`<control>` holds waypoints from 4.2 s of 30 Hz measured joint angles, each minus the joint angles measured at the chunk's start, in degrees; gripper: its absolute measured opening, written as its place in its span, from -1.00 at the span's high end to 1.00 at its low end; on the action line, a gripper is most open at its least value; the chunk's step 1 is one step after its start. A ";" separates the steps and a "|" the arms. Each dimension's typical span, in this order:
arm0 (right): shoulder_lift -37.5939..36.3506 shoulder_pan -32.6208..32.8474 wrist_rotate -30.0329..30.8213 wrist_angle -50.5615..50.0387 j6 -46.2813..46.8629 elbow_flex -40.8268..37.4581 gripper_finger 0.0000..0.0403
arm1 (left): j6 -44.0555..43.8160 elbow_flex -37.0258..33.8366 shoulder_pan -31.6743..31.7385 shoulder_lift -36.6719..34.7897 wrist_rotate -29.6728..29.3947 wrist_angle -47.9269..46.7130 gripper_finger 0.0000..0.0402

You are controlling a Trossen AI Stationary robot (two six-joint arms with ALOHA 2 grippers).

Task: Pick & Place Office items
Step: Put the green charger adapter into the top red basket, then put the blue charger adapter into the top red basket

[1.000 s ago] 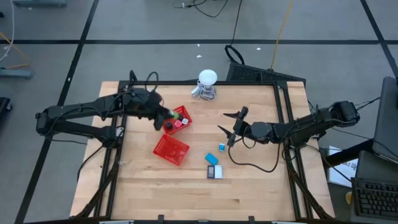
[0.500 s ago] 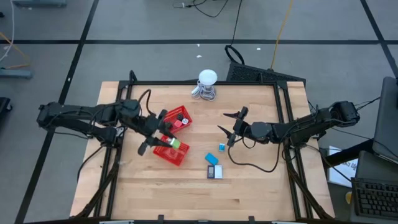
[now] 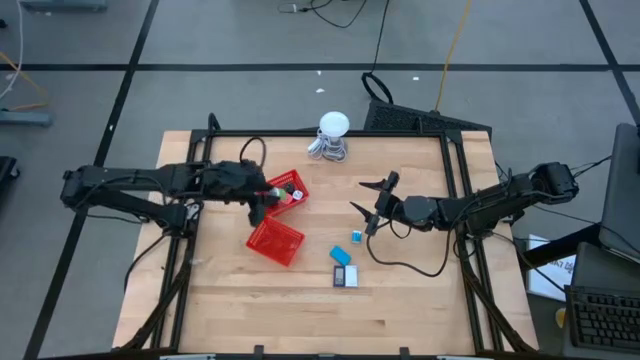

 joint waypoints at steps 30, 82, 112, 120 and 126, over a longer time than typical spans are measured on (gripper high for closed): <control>0.00 -0.01 0.01 0.00 0.00 0.00 -0.32 | -8.43 0.00 14.39 31.14 -0.37 -3.87 0.33; 0.00 -0.01 -6.00 -0.90 0.94 0.02 -0.32 | -8.20 -0.02 14.06 33.52 4.58 -4.49 -0.31; 17.31 11.47 -24.52 -11.16 34.91 -0.02 -0.32 | -10.35 -0.02 13.91 11.99 0.97 5.98 -0.33; 17.99 10.14 -12.92 -12.24 34.25 0.05 -0.32 | -9.93 -0.02 12.74 12.00 0.94 6.90 -0.32; 17.81 8.41 -3.89 -15.74 35.64 0.00 -0.32 | -8.84 -0.02 12.56 12.00 0.92 6.91 -0.25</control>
